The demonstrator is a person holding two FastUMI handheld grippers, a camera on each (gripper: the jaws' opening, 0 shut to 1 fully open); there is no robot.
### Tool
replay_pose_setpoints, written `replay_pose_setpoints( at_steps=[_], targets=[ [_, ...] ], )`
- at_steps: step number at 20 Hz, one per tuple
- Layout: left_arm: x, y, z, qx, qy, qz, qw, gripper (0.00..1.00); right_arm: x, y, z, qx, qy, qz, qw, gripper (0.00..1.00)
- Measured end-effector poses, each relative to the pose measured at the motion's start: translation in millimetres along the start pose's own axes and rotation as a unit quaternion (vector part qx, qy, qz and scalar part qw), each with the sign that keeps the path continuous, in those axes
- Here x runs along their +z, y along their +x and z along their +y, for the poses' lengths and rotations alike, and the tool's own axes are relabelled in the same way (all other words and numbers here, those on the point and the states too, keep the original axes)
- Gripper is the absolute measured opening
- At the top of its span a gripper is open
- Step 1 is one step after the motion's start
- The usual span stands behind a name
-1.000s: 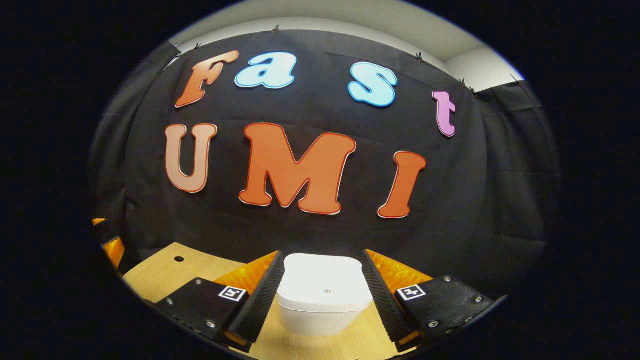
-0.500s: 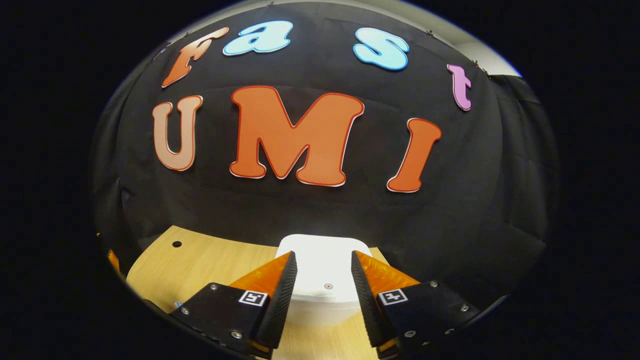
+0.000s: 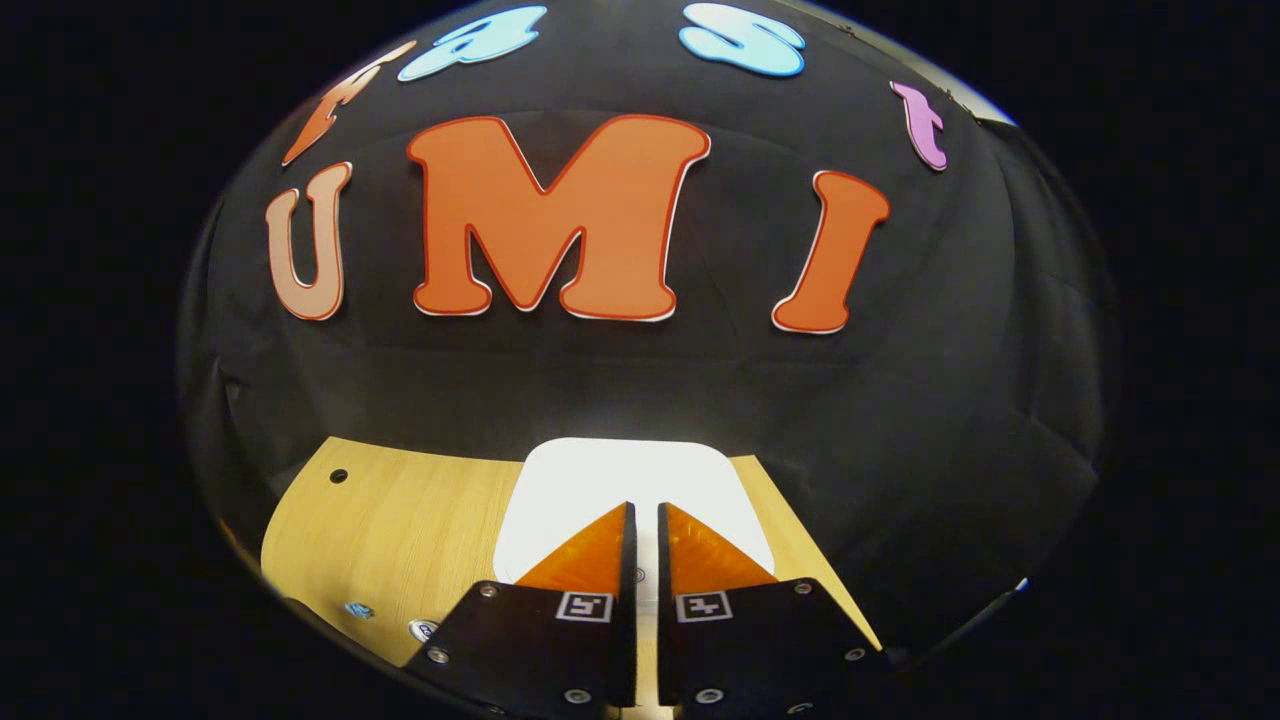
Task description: Press the lid of the desktop garbage bin to open it, pick up the crumpled paper on the desktop and throw it into the bin, then pick up the pop can on the desktop and drop it into the bin, and finally close the garbage bin lid.
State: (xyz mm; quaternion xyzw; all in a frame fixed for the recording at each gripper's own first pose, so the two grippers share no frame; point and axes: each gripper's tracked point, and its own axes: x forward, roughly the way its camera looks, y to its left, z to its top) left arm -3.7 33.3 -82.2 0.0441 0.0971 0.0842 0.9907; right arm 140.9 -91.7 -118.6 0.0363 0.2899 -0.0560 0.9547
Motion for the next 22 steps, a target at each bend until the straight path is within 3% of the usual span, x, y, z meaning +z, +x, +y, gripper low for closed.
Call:
replay_pose_setpoints(
  at_steps=[5,12,22],
  targets=[
    [-14.5,4.2,-9.7,0.001,-0.008,0.022,1.000,0.99,-23.8,9.7,-2.0,0.020,-0.009,0.023,0.999,0.01],
    [-31.2,12.5,-23.6,-0.001,-0.011,0.045,0.999,1.00,-52.0,23.2,0.3,0.030,-0.022,0.062,0.997,0.01],
    [-30.9,11.6,-23.1,0.009,-0.005,0.046,0.999,0.97,-56.5,25.3,4.8,0.014,-0.039,0.059,0.997,0.01]
  ],
)
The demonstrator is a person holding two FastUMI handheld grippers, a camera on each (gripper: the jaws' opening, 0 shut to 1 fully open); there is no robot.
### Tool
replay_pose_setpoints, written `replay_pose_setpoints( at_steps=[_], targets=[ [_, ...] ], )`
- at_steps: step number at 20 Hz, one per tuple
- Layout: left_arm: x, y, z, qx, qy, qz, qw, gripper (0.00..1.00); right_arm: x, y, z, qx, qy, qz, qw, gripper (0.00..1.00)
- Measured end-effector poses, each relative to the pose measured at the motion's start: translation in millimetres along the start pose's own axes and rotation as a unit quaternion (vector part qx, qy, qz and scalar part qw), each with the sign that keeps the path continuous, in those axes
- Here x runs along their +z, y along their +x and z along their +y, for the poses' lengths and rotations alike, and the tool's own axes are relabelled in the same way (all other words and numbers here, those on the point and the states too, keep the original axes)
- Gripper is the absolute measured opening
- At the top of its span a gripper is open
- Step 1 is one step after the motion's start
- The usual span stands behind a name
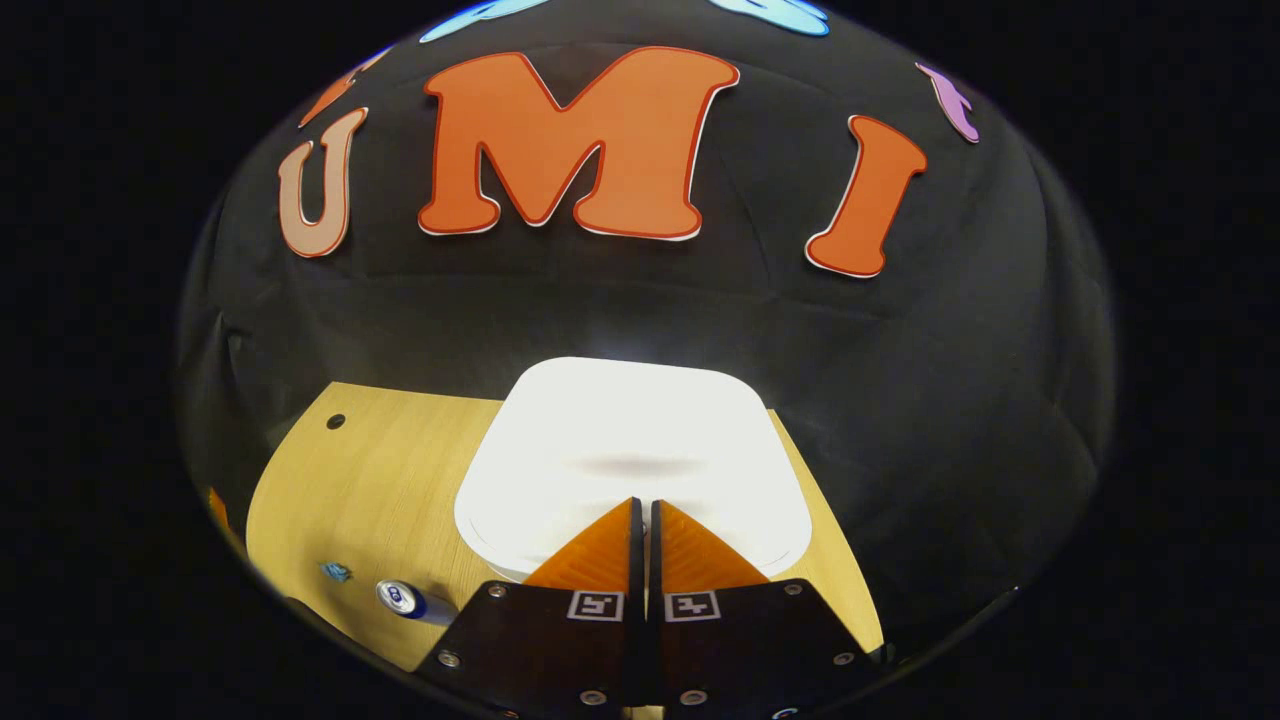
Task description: Press the lid of the desktop garbage bin to open it, pick up the crumpled paper on the desktop and throw it into the bin, then pick up the pop can on the desktop and drop it into the bin, and finally close the garbage bin lid.
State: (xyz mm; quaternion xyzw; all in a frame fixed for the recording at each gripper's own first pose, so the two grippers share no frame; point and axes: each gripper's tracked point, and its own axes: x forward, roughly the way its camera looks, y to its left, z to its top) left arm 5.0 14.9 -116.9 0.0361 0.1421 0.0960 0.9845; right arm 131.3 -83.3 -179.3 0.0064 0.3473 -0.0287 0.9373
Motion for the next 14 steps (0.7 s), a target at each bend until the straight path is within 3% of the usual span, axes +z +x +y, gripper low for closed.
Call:
replay_pose_setpoints(
  at_steps=[9,14],
  targets=[
    [13.1,-8.2,4.3,-0.003,0.008,-0.021,1.000,1.00,6.5,-10.9,3.2,0.029,0.024,-0.004,0.999,0.01],
    [17.5,-13.2,7.8,-0.003,0.009,-0.027,1.000,0.96,50.3,-34.0,-8.4,0.012,0.001,-0.074,0.997,0.01]
  ],
)
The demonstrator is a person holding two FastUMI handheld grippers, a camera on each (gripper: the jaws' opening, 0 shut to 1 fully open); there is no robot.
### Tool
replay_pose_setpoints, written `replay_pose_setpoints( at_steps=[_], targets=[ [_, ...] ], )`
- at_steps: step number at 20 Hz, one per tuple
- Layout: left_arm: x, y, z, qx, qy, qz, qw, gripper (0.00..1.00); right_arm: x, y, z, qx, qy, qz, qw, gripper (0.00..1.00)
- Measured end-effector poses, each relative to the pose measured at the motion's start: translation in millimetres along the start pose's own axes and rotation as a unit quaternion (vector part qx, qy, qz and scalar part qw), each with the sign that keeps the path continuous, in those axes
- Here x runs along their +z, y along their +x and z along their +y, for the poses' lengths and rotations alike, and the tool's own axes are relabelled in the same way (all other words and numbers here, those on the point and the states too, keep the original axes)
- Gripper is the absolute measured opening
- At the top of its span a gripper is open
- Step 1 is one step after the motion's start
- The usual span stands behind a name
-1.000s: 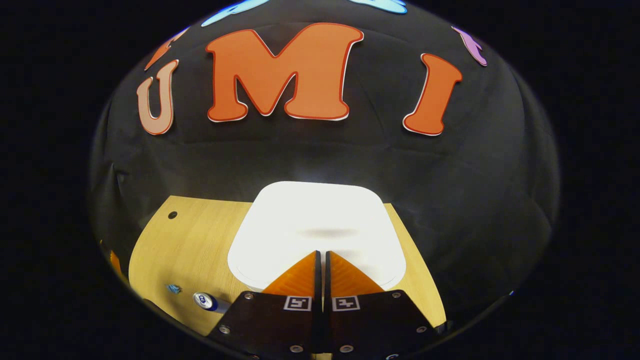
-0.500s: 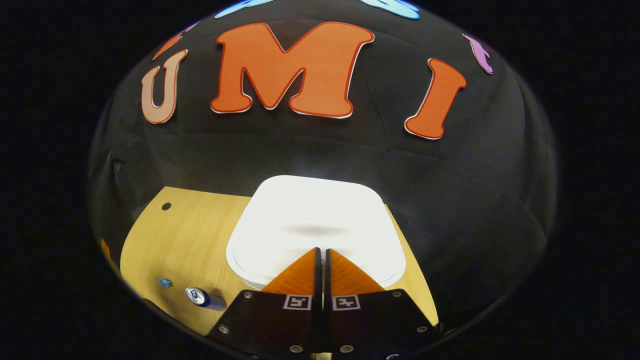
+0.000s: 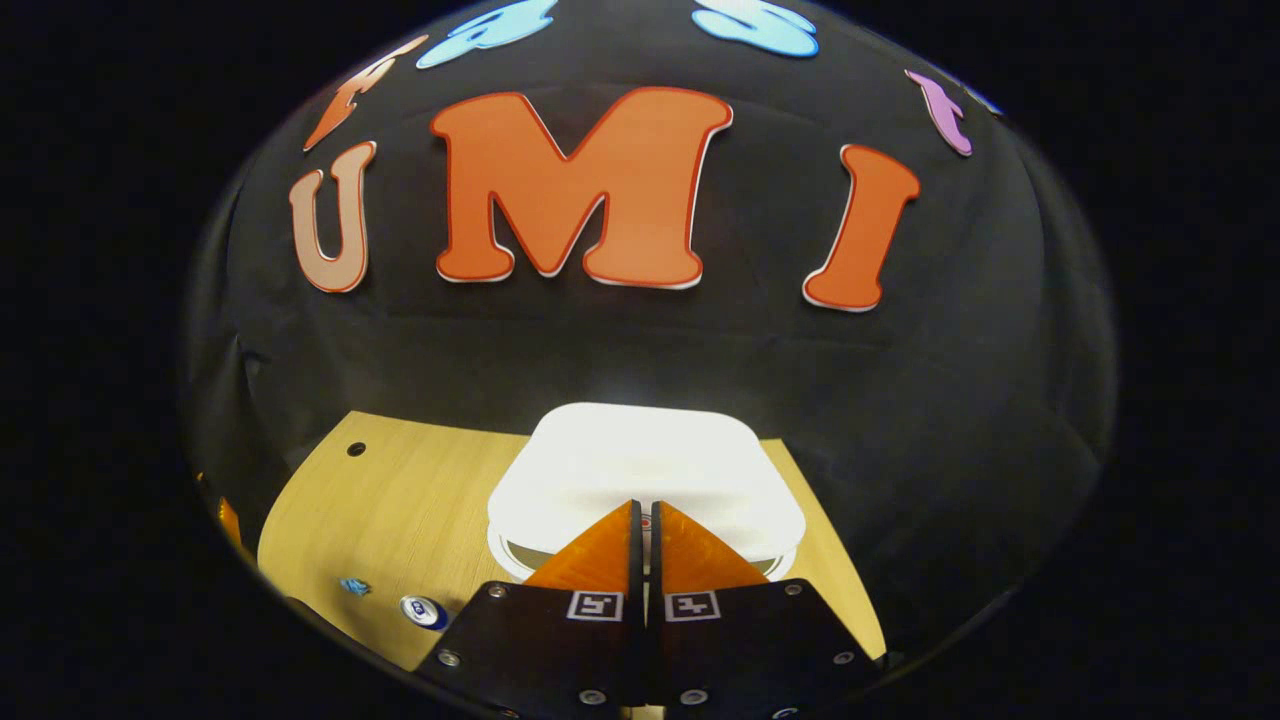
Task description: Press the lid of the desktop garbage bin to open it, pick up the crumpled paper on the desktop and throw it into the bin, then pick up the pop can on the desktop and drop it into the bin, and finally close the garbage bin lid.
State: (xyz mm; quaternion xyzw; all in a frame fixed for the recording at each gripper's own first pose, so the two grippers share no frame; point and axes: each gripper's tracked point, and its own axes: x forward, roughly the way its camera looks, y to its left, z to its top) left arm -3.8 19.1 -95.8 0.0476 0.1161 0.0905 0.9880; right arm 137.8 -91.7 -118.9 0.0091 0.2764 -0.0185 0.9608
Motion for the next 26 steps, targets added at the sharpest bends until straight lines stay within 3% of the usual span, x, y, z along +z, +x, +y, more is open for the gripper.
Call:
replay_pose_setpoints(
  at_steps=[6,10,12,13,14,15,17,21,26],
  targets=[
    [2.6,-6.7,11.2,0.008,-0.008,-0.006,1.000,0.97,34.5,-27.3,-10.8,-0.013,-0.007,-0.067,0.998,0.02],
    [3.8,-11.1,13.3,0.008,-0.008,-0.008,1.000,0.96,44.0,-46.0,4.1,0.024,0.005,-0.106,0.994,0.13],
    [8.1,-12.8,16.5,0.010,-0.007,-0.018,1.000,1.00,43.6,-56.8,11.1,0.041,0.001,-0.131,0.990,0.39],
    [10.1,-14.2,17.8,0.008,-0.009,-0.021,1.000,0.96,41.3,-58.9,13.4,0.046,-0.007,-0.140,0.989,0.59],
    [11.2,-14.9,19.1,0.007,-0.010,-0.024,1.000,0.99,40.3,-63.4,16.2,0.051,-0.016,-0.148,0.988,0.61],
    [10.9,-15.8,21.4,0.007,-0.011,-0.025,1.000,0.96,39.6,-68.1,22.0,0.060,-0.023,-0.158,0.985,0.74],
    [8.0,-13.9,22.3,0.001,-0.015,-0.024,1.000,0.99,29.4,-73.2,40.4,0.096,-0.033,-0.166,0.981,0.85],
    [-15.7,-5.0,24.5,-0.022,-0.033,0.008,0.999,0.99,0.9,-83.1,59.6,0.137,-0.030,-0.157,0.978,0.96],
    [-59.7,16.3,35.6,-0.026,-0.065,0.077,0.995,1.00,-16.8,-90.3,66.3,0.156,-0.035,-0.161,0.974,0.99]
  ],
)
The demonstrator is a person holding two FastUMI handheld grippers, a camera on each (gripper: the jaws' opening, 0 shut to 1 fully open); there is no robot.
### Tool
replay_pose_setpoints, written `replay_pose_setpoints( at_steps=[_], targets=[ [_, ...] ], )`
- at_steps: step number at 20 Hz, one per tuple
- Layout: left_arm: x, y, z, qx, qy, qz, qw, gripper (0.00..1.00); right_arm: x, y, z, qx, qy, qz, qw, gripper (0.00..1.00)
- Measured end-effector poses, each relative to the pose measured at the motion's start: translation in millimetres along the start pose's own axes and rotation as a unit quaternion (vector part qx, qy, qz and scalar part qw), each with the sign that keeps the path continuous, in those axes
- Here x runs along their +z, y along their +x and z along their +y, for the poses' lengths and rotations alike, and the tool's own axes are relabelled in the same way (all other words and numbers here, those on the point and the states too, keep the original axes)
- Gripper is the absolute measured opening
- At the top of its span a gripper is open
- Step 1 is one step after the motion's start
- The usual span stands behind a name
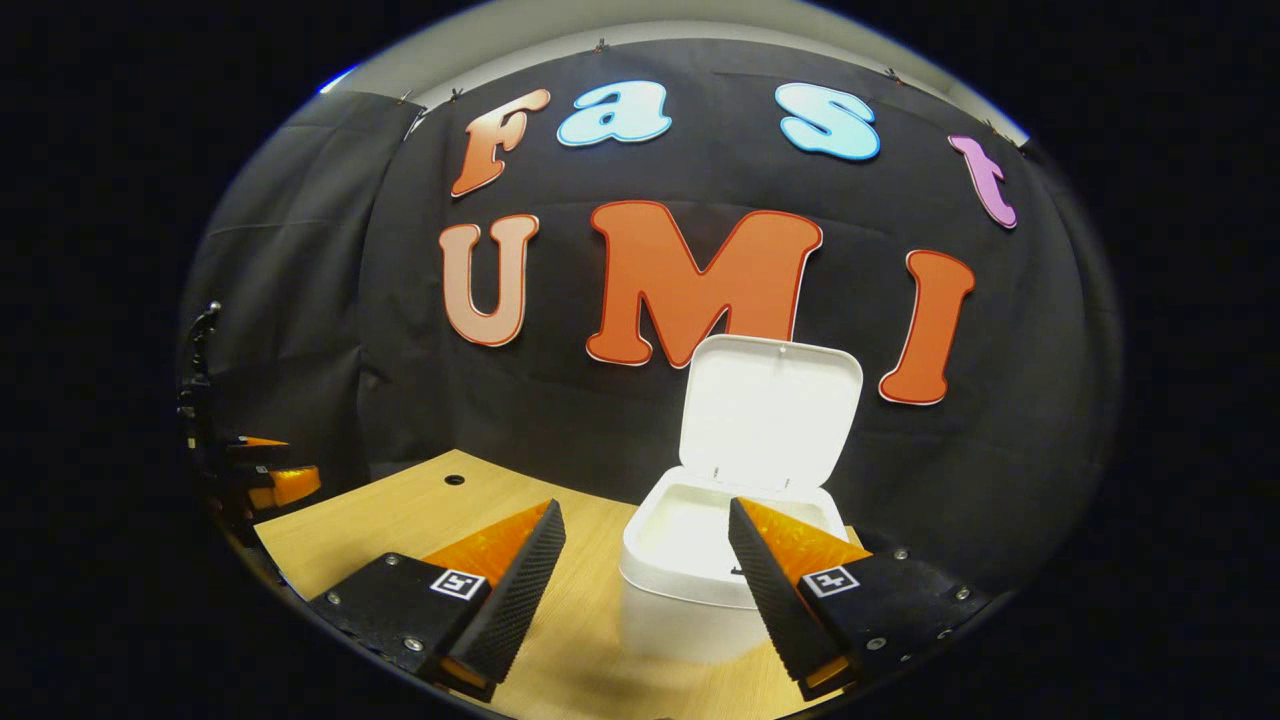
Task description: Press the lid of the desktop garbage bin to open it, pick up the crumpled paper on the desktop and throw it into the bin, then pick up the pop can on the desktop and drop it into the bin, and finally close the garbage bin lid.
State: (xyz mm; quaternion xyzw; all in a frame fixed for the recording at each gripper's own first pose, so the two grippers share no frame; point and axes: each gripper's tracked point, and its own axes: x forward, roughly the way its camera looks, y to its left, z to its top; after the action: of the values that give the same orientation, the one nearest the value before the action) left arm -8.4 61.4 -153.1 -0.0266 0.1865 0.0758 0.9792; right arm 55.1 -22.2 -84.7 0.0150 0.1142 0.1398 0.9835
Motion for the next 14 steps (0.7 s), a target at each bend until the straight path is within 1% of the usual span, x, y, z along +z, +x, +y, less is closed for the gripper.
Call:
replay_pose_setpoints(
  at_steps=[3,7,10,14],
  targets=[
    [-35.9,17.8,4.0,0.001,-0.027,0.062,0.998,1.00,-6.4,-6.9,10.3,0.016,-0.016,-0.001,1.000,0.99],
    [-84.7,34.2,6.6,0.006,-0.011,0.122,0.992,0.98,-18.3,-13.3,30.0,0.051,-0.044,0.002,0.998,0.99],
    [-109.2,43.4,-4.5,-0.005,-0.025,0.167,0.986,0.97,-23.5,-16.8,44.1,0.082,-0.057,0.002,0.995,0.99],
    [-141.4,56.9,-12.9,-0.014,-0.030,0.217,0.976,0.97,-36.0,-21.2,57.4,0.101,-0.054,0.016,0.993,0.99]
  ],
)
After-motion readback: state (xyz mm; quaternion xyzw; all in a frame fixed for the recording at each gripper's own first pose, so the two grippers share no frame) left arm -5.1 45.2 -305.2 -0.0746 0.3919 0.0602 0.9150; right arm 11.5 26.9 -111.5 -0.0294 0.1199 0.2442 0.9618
